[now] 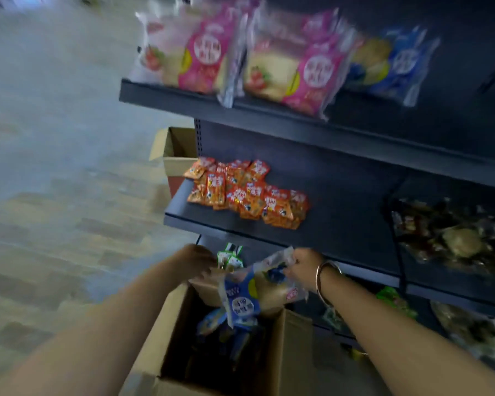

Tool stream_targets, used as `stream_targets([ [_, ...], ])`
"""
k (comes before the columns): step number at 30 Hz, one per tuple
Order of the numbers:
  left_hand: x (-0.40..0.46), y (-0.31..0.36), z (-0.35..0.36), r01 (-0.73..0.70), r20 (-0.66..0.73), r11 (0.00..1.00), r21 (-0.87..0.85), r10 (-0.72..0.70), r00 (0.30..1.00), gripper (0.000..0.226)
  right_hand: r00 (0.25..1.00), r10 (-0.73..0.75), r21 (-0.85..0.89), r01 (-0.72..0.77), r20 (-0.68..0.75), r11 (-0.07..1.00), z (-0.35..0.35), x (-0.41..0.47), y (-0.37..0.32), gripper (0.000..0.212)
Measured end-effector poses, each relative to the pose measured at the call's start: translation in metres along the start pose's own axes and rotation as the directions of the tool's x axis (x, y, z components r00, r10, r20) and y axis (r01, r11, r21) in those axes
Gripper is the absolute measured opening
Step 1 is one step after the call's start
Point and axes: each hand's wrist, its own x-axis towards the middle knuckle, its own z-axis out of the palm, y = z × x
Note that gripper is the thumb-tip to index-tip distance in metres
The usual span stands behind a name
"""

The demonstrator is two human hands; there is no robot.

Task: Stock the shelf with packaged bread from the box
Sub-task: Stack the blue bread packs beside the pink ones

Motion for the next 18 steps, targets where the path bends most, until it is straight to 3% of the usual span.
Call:
stream_targets([
  [1,-0.015,0.017,-0.013,-0.031,0.015,1.0,0.006,0.031,0.999,0.013,0.999,-0.036,-0.011,0.036,-0.024,0.999,-0.017,-0.01,-0.011,0.029],
  [4,-0.057,0.06,-0.049,-0.09,0.072,0.995,0.037,0.088,0.994,0.034,0.994,-0.095,-0.036,0.093,-0.057,0.995,-0.069,-0.049,-0.048,0.019],
  [7,-0.088,0.099,-0.076,-0.226,0.04,0.972,0.067,0.224,0.974,0.033,0.966,-0.151,-0.038,0.146,-0.211,0.989,-0.117,-0.076,-0.072,0.031],
  [11,-0.126,0.152,-0.105,-0.393,0.033,0.91,0.136,0.392,0.919,0.034,0.916,-0.209,-0.123,0.177,-0.343,0.976,-0.168,-0.11,-0.101,0.03],
  [18,-0.156,0.21,-0.134,-0.494,-0.001,0.821,0.286,0.516,0.857,0.042,0.8,-0.253,-0.034,0.28,-0.545,0.959,-0.21,-0.143,-0.13,0.028],
])
